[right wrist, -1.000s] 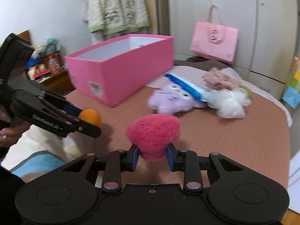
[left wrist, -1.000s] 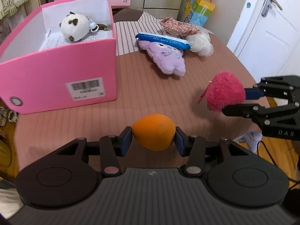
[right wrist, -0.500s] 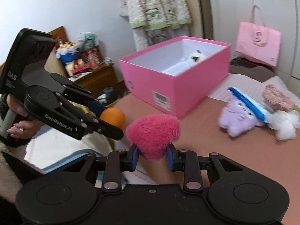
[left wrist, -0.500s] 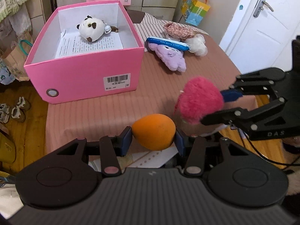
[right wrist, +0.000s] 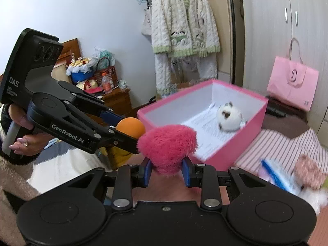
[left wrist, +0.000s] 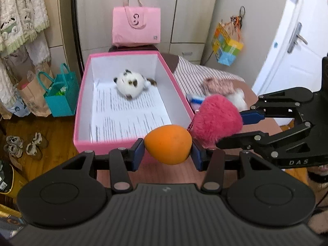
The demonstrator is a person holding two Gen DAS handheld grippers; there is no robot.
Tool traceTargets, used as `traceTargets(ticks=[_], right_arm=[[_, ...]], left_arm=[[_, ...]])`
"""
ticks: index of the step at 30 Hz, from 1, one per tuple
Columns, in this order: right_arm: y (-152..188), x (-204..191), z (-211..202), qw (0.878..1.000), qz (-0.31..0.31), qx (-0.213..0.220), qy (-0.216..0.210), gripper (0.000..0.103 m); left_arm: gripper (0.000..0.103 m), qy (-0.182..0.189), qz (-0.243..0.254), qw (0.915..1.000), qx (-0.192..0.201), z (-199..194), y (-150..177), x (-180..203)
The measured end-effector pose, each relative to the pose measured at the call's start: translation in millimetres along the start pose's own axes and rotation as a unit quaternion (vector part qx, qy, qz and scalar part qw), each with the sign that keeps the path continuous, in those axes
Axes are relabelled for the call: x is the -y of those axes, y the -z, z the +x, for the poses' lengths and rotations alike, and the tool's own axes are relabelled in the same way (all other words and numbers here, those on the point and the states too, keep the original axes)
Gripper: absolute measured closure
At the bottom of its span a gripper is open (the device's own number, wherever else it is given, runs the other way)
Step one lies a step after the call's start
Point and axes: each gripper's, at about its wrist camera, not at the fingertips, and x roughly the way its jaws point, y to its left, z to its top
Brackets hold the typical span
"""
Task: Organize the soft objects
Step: 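Carry the orange sponge and pink pom-pom over the pink box with both grippers, then open the left gripper over the box while the right gripper releases the pom-pom inside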
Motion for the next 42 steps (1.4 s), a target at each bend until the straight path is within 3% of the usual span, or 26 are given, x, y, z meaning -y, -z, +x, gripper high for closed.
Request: traceTargets(ticks=[10, 14, 19, 23, 27, 30, 36, 39, 42], right_arm=[[-48.2, 37.0, 51.2, 0.999, -0.022, 0.002, 0.036, 0.068], [-65.6, 59.0, 80.7, 0.998, -0.031, -0.024, 0.054, 0.068], [-85.0, 93.0, 123.9, 0.992, -0.053, -0.085, 0.074, 0.068], [-95.1, 111.2, 147.4, 0.986, -0.057, -0.109, 0.112, 0.068], [-99.4, 118.2, 164.8, 0.983, -0.067, -0.123, 0.122, 0.068], [-100.1, 121.2, 176.3, 0.981, -0.072, -0.121, 0.136, 0.068], [-105.1, 142.7, 198.4, 0.984, -0.031, -0.131, 0.118, 0.067], [-105.7, 144.6, 203.8, 0.984, -0.02, -0.123, 0.125, 0.067], [-105.3, 144.1, 204.0, 0.985, -0.015, -0.114, 0.131, 0.062]], left_arm=[[0.056, -0.018, -0.027, 0.9993, 0.016, 55.8, -59.1, -43.0], [0.056, -0.027, -0.04, 0.9987, 0.013, 85.5, -80.2, -61.7], [0.056, -0.063, -0.037, 0.9973, -0.009, 130.0, -103.4, -76.5], [0.056, -0.091, -0.048, 0.9943, -0.031, 161.7, -117.0, -90.9], [0.056, -0.105, -0.055, 0.9919, -0.045, 183.1, -123.7, -102.0], [0.056, -0.11, -0.075, 0.9903, -0.038, 190.2, -127.4, -106.6], [0.054, -0.117, -0.075, 0.9895, -0.04, 197.3, -134.1, -104.4], [0.049, -0.111, -0.069, 0.9907, -0.037, 201.5, -135.1, -100.1], [0.032, -0.126, -0.057, 0.9902, -0.019, 198.7, -135.4, -97.2]])
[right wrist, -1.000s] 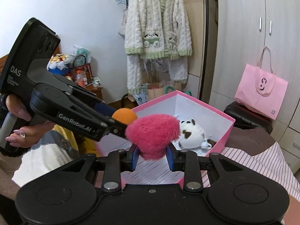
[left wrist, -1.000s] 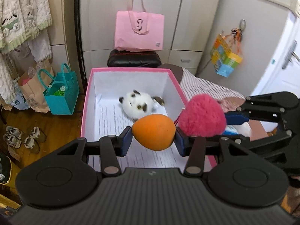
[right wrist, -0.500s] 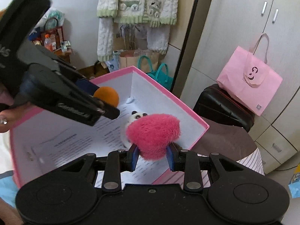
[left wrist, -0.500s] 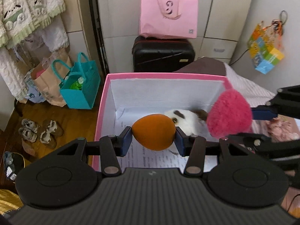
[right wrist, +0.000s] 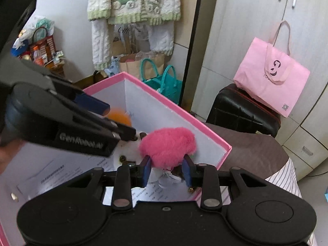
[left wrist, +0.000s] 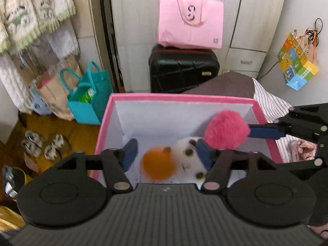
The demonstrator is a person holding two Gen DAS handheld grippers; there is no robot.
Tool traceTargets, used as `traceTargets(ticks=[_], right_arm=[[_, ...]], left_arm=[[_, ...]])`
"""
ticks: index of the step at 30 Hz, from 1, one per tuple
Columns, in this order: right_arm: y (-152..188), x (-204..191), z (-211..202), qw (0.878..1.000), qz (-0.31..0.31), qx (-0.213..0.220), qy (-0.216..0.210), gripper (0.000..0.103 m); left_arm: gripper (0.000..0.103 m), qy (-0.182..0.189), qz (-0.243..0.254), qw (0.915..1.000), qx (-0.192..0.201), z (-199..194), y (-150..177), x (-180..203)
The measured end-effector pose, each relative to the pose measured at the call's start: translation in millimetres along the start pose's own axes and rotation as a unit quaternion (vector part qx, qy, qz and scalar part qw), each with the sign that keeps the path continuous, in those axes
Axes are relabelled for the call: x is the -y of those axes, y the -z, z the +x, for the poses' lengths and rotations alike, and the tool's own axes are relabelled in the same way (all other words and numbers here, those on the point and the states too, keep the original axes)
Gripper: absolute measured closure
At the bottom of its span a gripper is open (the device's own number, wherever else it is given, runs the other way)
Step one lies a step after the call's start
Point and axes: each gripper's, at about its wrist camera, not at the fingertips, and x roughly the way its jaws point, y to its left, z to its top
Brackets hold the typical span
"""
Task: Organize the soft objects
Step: 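Open the left gripper over the box while the right gripper releases the pom-pom inside, then move the left gripper to the pink floral scrunchie while the right approaches the white mesh puff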
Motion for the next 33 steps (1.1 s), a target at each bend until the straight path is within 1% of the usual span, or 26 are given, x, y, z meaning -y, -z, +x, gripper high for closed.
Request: traceTargets(ticks=[1, 3, 5, 11, 14, 17, 20, 24, 27, 33], right_arm=[[1.8, -0.9, -2.3, 1.0, -0.001, 0.004, 0.004, 0.06], [6.8, -1.3, -9.5, 1.0, 0.0, 0.012, 0.01, 0.056], [12.5, -0.5, -21.4, 1.0, 0.006, 0.023, 0.006, 0.056], [35.7, 10.6, -75.9, 0.996, 0.052, 0.058, -0.039, 0.056], [48.6, 14.4, -105.5, 0.994, 0.073, 0.063, -0.052, 0.055], [58.6, 17.2, -132.0, 0.991, 0.093, 0.065, -0.064, 0.054], [67.6, 13.8, -159.1, 0.991, 0.095, 0.072, -0.061, 0.053], [82.5, 8.6, -194.1, 0.99, 0.093, 0.086, -0.056, 0.051], [95.9, 3.4, -217.2, 0.99, 0.092, 0.094, -0.049, 0.049], [127.3, -4.2, -250.3, 0.99, 0.088, 0.104, -0.033, 0.048]], left_arm=[[0.028, -0.005, 0.007, 0.9999, 0.009, -3.0, 0.2, 0.4], [0.028, -0.011, 0.022, 0.9994, 0.023, -12.9, 2.3, 0.9], [0.028, -0.007, 0.028, 0.9991, 0.03, -25.9, 5.7, -0.8], [0.028, 0.032, 0.041, 0.9979, 0.039, -76.4, 25.1, -4.7], [0.028, 0.062, 0.052, 0.9961, 0.034, -104.1, 38.1, -3.6], [0.028, 0.073, 0.073, 0.9939, 0.039, -131.0, 51.2, 3.3], [0.028, 0.073, 0.098, 0.9904, 0.064, -158.8, 66.9, 12.5], [0.028, 0.099, 0.12, 0.9843, 0.084, -191.7, 84.0, 23.3], [0.028, 0.116, 0.135, 0.9801, 0.088, -211.2, 96.9, 30.2], [0.028, 0.141, 0.162, 0.9735, 0.079, -235.0, 120.8, 50.4]])
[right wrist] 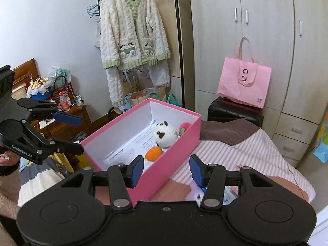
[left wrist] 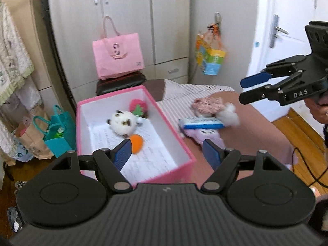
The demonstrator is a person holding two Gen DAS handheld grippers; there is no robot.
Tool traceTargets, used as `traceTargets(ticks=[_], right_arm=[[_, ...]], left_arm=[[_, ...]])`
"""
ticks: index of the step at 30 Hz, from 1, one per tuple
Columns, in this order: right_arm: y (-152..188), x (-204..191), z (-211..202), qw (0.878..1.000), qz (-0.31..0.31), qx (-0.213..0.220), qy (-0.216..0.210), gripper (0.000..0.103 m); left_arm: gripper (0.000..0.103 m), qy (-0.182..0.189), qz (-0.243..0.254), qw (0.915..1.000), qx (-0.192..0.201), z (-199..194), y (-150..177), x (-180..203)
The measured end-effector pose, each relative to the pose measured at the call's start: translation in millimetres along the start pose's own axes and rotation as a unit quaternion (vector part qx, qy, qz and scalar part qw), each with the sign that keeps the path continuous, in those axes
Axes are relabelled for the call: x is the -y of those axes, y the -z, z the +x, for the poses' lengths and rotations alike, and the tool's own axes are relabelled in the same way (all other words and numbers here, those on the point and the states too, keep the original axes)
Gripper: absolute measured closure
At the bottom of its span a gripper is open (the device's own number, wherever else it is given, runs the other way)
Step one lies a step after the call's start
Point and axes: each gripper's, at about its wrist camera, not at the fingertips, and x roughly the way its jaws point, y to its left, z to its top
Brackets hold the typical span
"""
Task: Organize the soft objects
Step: 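Move the left gripper to the pink floral scrunchie while the right approaches the white mesh puff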
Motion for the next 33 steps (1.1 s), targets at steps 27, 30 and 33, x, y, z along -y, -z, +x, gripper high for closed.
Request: traceTargets(ticks=[27, 30, 33], right_arm=[[139.7, 46.0, -47.5, 0.99, -0.049, 0.022, 0.129, 0.028], [143.8, 54.9, -42.9, 0.992, -0.048, 0.031, 0.113, 0.027], [147.1, 63.8, -33.5, 0.993, -0.047, 0.037, 0.102, 0.026]], left_arm=[[0.02, 0.104, 0.066, 0.9924, -0.007, 64.9, 16.7, 132.1], [0.019, 0.101, 0.05, 0.9936, -0.002, 81.9, 11.7, 133.8], [0.019, 0.089, 0.037, 0.9954, 0.004, 101.7, 8.1, 137.2]])
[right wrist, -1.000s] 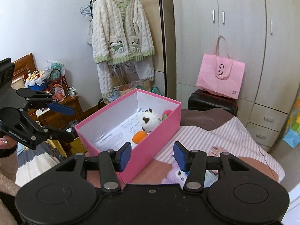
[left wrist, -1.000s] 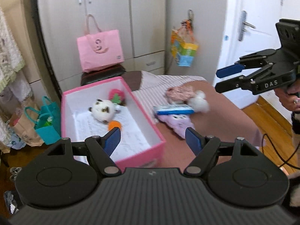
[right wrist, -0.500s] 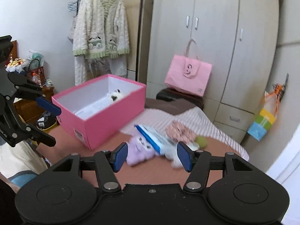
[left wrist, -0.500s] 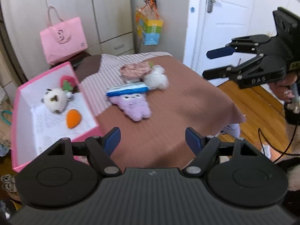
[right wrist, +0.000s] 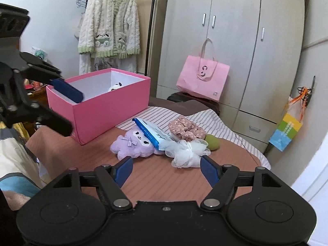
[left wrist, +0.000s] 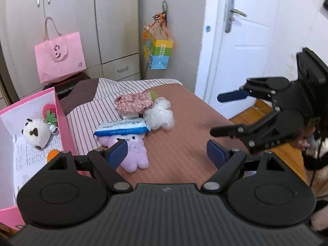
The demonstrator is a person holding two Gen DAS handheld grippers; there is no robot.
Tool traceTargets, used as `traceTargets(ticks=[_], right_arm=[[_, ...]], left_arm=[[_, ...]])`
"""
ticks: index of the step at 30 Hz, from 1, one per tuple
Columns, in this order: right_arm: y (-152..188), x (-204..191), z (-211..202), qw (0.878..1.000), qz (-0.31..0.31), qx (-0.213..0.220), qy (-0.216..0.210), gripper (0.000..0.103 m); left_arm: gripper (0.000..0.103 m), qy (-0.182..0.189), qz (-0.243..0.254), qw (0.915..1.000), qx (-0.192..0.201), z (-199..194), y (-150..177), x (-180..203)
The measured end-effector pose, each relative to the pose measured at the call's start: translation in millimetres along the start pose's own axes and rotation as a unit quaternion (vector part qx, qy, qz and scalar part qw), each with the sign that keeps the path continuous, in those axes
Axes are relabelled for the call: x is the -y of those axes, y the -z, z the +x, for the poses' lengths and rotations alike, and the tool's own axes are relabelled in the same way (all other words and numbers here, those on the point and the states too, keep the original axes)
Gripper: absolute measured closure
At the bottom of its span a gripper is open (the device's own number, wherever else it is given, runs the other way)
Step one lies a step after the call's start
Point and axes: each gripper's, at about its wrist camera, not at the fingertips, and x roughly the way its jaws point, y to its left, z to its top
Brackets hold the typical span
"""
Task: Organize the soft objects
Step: 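Move the left gripper to the pink floral scrunchie while the right approaches the white mesh puff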
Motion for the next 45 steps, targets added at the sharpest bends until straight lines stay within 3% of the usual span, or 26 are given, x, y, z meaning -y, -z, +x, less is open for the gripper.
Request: traceTargets(ticks=[7, 12, 17, 25, 30, 41, 45], right_arm=[[7.2, 22.2, 38.1, 0.999, 0.034, 0.014, -0.027, 0.026], [9.0, 37.5, 70.6, 0.998, 0.049, 0.037, -0.034, 0.026], [7.9, 49.2, 112.8, 0.996, 0.075, 0.013, -0.039, 0.026], [6.6, 76.5, 149.0, 0.991, 0.123, -0.022, -0.051, 0.025], [8.7, 82.3, 160.7, 0.989, 0.123, -0.039, -0.066, 0.022], [17.2, 81.5, 176.5, 0.989, 0.11, -0.056, -0.076, 0.019], [18.3, 82.2, 175.1, 0.989, 0.112, -0.051, -0.079, 0.019]], left_arm=[[0.019, -0.014, -0.05, 0.9986, 0.007, 47.8, -11.7, -10.9], [0.019, -0.058, -0.064, 0.9956, 0.036, 80.1, -24.3, -14.4], [0.019, -0.088, -0.064, 0.9923, 0.059, 114.7, -40.9, -17.2], [0.021, -0.101, -0.078, 0.9916, 0.022, 181.3, -62.9, -36.1], [0.024, -0.087, -0.092, 0.9917, -0.023, 213.2, -61.7, -46.6], [0.024, -0.093, -0.102, 0.9904, -0.005, 228.2, -46.5, -50.2], [0.04, -0.089, -0.128, 0.9876, -0.014, 228.7, -47.4, -56.3]])
